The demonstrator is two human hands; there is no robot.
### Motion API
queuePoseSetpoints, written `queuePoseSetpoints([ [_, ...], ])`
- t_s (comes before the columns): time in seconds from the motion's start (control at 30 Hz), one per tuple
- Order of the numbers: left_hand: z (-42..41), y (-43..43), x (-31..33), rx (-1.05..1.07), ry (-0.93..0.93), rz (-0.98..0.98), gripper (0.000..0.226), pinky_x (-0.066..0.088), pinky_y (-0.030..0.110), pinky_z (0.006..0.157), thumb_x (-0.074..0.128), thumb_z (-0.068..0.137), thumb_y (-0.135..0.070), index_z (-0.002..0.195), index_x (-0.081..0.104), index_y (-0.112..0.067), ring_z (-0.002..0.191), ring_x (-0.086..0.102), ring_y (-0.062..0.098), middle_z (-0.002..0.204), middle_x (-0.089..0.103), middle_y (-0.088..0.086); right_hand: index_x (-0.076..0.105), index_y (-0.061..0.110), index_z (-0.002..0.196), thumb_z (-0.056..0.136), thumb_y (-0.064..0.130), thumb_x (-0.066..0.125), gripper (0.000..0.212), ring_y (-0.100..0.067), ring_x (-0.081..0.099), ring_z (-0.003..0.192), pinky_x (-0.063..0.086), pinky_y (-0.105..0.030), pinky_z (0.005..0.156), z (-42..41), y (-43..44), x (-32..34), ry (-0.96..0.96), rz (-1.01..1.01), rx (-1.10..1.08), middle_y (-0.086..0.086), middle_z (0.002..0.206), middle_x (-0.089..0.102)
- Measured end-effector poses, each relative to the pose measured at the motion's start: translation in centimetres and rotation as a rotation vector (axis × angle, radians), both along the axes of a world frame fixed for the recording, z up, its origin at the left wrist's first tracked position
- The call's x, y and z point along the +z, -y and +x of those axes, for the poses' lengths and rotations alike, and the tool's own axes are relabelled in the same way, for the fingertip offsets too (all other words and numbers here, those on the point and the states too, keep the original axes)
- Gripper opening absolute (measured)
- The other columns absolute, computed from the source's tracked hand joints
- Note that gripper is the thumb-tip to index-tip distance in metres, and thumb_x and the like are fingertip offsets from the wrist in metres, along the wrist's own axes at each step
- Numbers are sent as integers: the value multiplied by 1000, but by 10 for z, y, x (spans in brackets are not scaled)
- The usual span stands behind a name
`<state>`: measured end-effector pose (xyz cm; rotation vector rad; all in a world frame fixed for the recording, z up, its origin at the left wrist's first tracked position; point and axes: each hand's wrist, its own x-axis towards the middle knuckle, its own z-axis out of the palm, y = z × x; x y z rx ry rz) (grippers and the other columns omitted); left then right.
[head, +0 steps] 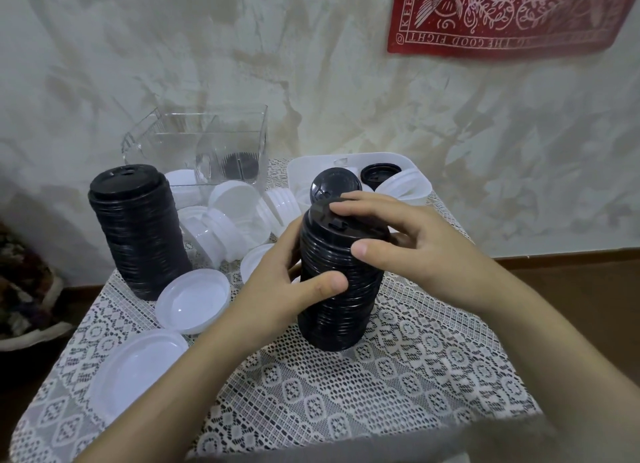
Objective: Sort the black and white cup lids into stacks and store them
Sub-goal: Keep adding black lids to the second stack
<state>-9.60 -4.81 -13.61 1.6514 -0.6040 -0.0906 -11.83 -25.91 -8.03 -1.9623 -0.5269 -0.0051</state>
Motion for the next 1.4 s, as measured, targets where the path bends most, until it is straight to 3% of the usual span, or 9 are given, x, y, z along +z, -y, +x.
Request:
queuePoseSetpoints([
  [0.17,2,-1,-2,-2,3,-1,79,45,38,109,76,76,-41,148,46,-31,132,58,11,137,66,-10,67,43,126,85,35,73,42,4,54,131,44,-36,115,-2,-3,-1,-4,18,28,34,132,61],
  [0.27,3,-2,-4,5,3,0,79,46,30,104,77,73,-41,146,48,-31,131,59,10,135,67,-10,67,43,124,83,33,75,43,1,55,131,44,-33,112,0,-1,-3,11,25,15,29,134,61],
  [0.43,4,-2,-4,20,-3,-12,78,48,18,98,80,70,-38,142,51,-31,126,62,7,130,69,-11,70,46,123,78,37,80,47,10,50,132,42,-11,103,1,-1,-5,26,-5,9,30,141,54],
  [0.67,4,0,-6,45,19,0,77,48,24,100,82,69,-38,141,53,-32,125,62,9,129,70,-10,69,51,121,68,55,82,55,0,57,128,42,-42,115,3,-3,-7,73,-46,-69,22,130,65],
  [0.8,5,-2,-6,37,16,6,78,48,25,100,82,69,-39,141,52,-32,126,62,9,129,70,-11,67,50,125,69,59,79,58,3,53,131,42,-37,115,0,-2,-8,59,-67,-72,24,135,61],
  [0.93,4,-2,-4,16,1,7,80,49,21,101,80,68,-40,142,50,-35,128,61,6,131,68,-14,59,46,139,86,39,72,55,6,50,135,45,-31,110,1,11,-1,-73,49,28,27,139,61],
  [1.1,3,-2,-2,11,2,13,98,48,21,102,89,61,-60,145,48,-32,130,59,6,134,67,-15,52,33,147,84,38,77,67,-6,54,137,38,-43,118,4,12,-12,-106,73,22,15,140,64],
  [1.27,1,-2,0,14,0,10,96,48,21,103,85,61,-70,143,49,-37,129,59,5,133,67,-17,61,36,135,82,35,76,55,4,56,129,50,-17,99,5,13,-6,-70,36,-19,22,129,68],
  [1.4,0,-1,3,4,3,8,89,47,16,99,87,64,-61,142,50,-37,128,60,4,132,67,-17,59,37,138,81,44,76,60,2,55,132,45,-37,110,5,13,-8,-65,26,-37,21,133,67],
])
